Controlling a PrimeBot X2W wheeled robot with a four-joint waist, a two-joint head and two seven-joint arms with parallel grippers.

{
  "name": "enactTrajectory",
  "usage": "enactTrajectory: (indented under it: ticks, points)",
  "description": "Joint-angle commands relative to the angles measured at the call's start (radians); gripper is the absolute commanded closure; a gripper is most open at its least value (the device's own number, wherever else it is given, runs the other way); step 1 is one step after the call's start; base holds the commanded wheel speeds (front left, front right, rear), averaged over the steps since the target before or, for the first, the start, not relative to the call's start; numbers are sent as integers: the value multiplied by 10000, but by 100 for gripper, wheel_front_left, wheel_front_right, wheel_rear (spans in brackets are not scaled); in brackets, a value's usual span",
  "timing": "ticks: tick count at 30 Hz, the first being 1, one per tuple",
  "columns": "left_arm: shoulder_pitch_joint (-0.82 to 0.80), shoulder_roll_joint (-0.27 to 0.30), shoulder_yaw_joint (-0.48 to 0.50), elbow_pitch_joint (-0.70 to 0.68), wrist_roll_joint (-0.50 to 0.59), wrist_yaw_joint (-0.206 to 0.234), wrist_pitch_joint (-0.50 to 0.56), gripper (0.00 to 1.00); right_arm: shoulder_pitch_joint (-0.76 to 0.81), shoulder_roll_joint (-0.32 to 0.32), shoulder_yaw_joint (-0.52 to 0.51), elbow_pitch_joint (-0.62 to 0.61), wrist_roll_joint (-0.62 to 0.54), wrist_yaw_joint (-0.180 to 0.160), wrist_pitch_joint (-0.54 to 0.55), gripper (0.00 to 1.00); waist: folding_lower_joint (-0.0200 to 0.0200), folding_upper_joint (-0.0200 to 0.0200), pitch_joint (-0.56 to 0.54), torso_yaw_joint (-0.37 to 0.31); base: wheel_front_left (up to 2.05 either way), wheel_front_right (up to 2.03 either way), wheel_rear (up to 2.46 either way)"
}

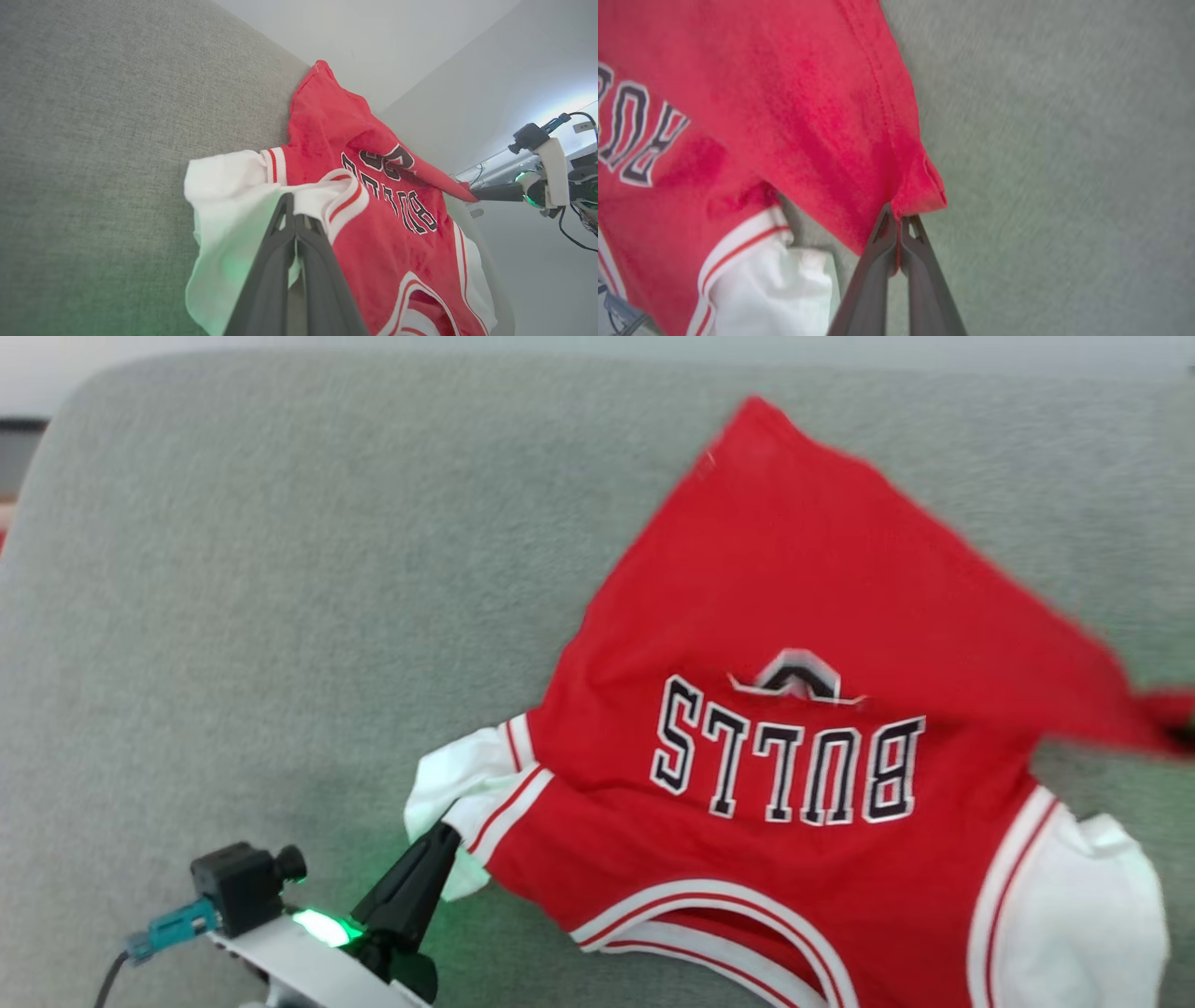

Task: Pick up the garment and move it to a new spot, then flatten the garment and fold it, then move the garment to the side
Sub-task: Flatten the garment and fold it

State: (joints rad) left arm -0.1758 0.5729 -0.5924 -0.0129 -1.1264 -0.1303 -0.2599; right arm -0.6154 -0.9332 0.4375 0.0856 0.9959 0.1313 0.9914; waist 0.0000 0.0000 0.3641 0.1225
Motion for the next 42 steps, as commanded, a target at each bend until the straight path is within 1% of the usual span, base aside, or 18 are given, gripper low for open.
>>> enactTrajectory:
  ticks: [1, 5, 9, 15, 19, 20, 21, 22, 23, 27, 30, 32, 34, 37, 40, 42]
  points:
    - [142, 78, 50, 8, -58, 46, -33, 100, 518, -90, -111, -249, 159, -11, 67, 100, 0, 0, -537, -547, 0, 0, 0]
    - [384, 231, 149, -74, -122, 88, -35, 100, 2378, -360, -492, -1427, 428, -11, 269, 100, 0, 0, -767, -831, 0, 0, 0]
    - [554, 321, 235, -201, -169, 131, -39, 100, 4174, -272, -828, -2398, 464, -11, 388, 100, 0, 0, -873, -998, 0, 0, 0]
    - [701, 418, 343, -364, -170, 181, -44, 100, 6397, 284, -1215, -3422, 138, -9, 599, 100, 0, 0, -840, -1137, 0, 0, 0]
    - [764, 456, 392, -447, -166, 222, -44, 100, 7038, 839, -1586, -3896, -256, -11, 478, 100, 0, 0, -799, -1204, 0, 0, 0]
    - [772, 464, 392, -466, -164, 231, -38, 100, 7069, 992, -1754, -4015, -411, -11, 392, 86, 0, 0, -802, -1219, 0, 0, 0]
    - [777, 475, 398, -487, -163, 224, -38, 100, 7052, 1130, -1945, -4114, -566, -9, 311, 54, 0, 0, -804, -1233, 0, 0, 0]
    - [783, 485, 406, -506, -161, 229, -38, 100, 7006, 1267, -2166, -4212, -643, -11, 252, 10, 0, 0, -809, -1241, 0, 0, 0]
    - [797, 488, 406, -514, -157, 230, -39, 100, 6951, 1391, -2413, -4337, -661, -11, 222, 0, 0, 0, -818, -1242, 0, 0, 0]
    - [793, 462, 374, -559, -137, 224, -31, 100, 6570, 1527, -3531, -5046, -798, -10, 384, 0, 0, 0, -827, -1177, 0, 0, 0]
    - [703, 394, 317, -592, -122, 202, -7, 100, 6054, 1398, -4350, -5580, -841, -11, 729, 0, 0, 0, -780, -1034, 0, 0, 0]
    - [623, 335, 289, -605, -99, 181, 0, 100, 5497, 1284, -4676, -5856, -972, -11, 879, 0, 0, 0, -713, -922, 0, 0, 0]
    - [525, 270, 251, -616, -69, 159, 9, 100, 4730, 1230, -4839, -5891, -1230, -11, 772, 0, 0, 0, -591, -775, 0, 0, 0]
    - [362, 154, 178, -581, -13, 133, 22, 100, 3311, 1372, -4477, -5476, -1712, -11, 284, 0, 0, 0, -366, -546, 0, 0, 0]
    - [129, 87, 110, -512, 24, 87, 39, 100, 1881, 1519, -3493, -4622, -2360, -11, -274, 0, 0, 0, -119, -348, 0, 0, 0]
    - [-18, 41, 63, -476, 55, 77, 56, 100, 1044, 1781, -2724, -3830, -2611, -10, -580, 0, 0, 0, 35, -240, 0, 0, 0]
